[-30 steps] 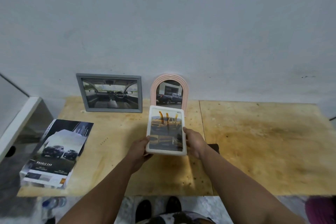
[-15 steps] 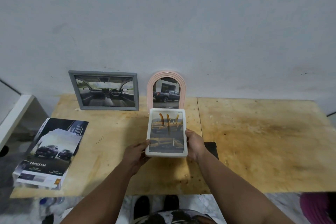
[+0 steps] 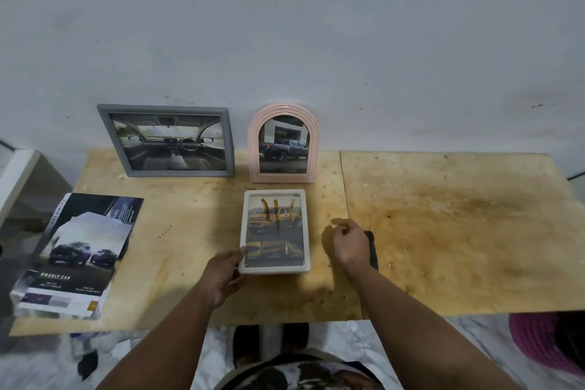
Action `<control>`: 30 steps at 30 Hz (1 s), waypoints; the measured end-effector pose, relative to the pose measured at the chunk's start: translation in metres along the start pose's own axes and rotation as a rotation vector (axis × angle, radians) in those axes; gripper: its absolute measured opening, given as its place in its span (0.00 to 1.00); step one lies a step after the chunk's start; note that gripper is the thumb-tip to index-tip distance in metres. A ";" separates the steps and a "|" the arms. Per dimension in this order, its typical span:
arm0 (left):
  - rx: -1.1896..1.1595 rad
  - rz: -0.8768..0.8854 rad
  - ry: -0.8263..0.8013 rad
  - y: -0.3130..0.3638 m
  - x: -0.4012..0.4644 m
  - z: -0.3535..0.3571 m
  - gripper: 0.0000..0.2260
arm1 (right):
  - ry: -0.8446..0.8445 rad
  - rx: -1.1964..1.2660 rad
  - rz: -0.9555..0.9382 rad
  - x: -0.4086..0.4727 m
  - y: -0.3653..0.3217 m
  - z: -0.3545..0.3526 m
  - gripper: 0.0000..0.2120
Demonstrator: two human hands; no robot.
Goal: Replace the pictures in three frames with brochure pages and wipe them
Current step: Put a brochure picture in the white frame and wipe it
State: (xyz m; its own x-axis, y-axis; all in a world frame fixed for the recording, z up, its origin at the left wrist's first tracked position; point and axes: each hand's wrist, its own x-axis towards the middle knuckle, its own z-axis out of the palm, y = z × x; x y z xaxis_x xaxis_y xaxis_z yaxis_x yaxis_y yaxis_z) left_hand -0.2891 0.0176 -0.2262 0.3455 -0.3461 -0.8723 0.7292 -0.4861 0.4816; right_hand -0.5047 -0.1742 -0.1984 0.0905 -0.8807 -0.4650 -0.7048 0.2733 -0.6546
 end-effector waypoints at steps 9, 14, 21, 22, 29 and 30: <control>0.098 0.023 0.070 -0.004 0.006 -0.008 0.12 | 0.008 -0.255 0.374 0.011 0.045 -0.038 0.33; 0.316 0.083 0.217 -0.009 0.009 -0.009 0.12 | -0.033 -0.010 0.345 0.007 0.056 -0.031 0.18; 0.826 0.254 0.265 -0.011 0.013 -0.010 0.11 | -0.237 0.563 0.419 0.000 0.034 -0.031 0.15; 0.839 0.267 0.262 -0.012 0.013 -0.010 0.10 | -0.277 0.619 0.444 -0.002 0.029 -0.029 0.16; 1.069 0.446 0.218 -0.018 0.011 -0.021 0.08 | -0.527 0.863 0.565 -0.014 0.014 0.004 0.20; 1.149 0.520 0.229 -0.020 0.013 -0.022 0.11 | -0.518 0.846 0.585 -0.017 0.015 0.010 0.20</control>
State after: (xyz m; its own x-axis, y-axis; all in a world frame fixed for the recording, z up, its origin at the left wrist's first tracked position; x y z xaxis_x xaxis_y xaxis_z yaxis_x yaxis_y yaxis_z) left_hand -0.2860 0.0410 -0.2486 0.6117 -0.6136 -0.4994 -0.4088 -0.7856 0.4645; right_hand -0.5095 -0.1517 -0.2062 0.3213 -0.3222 -0.8905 -0.0545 0.9325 -0.3571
